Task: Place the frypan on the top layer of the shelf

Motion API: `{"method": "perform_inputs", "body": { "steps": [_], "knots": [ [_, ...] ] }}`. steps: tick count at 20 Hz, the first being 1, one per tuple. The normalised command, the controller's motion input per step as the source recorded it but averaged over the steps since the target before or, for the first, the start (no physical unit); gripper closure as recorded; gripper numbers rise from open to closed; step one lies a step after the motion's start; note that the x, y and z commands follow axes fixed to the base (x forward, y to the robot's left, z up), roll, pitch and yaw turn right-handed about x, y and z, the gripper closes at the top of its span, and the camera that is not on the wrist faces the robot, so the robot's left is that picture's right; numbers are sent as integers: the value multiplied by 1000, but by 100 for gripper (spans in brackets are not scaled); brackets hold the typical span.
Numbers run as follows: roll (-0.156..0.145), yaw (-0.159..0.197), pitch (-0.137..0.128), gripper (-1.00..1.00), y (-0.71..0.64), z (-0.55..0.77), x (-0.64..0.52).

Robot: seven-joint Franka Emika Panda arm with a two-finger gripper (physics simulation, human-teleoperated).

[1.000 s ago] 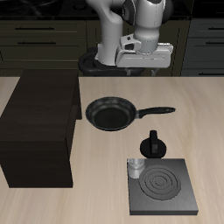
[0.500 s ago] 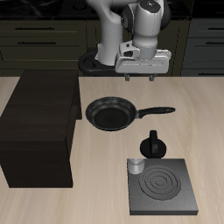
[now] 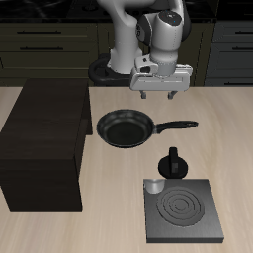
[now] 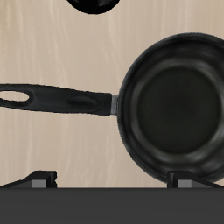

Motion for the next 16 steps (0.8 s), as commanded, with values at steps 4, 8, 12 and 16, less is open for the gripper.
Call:
{"method": "perform_inputs", "body": {
  "steps": [4,8,12,16],
  "knots": [
    [5,0,36,-100,49,-271,85],
    [-11,32,-13,-100,7,-138,6],
    [9,15,18,-100,15,-180,41],
    [1,-11,22,-100,-40,-159,5]
  ]
}}
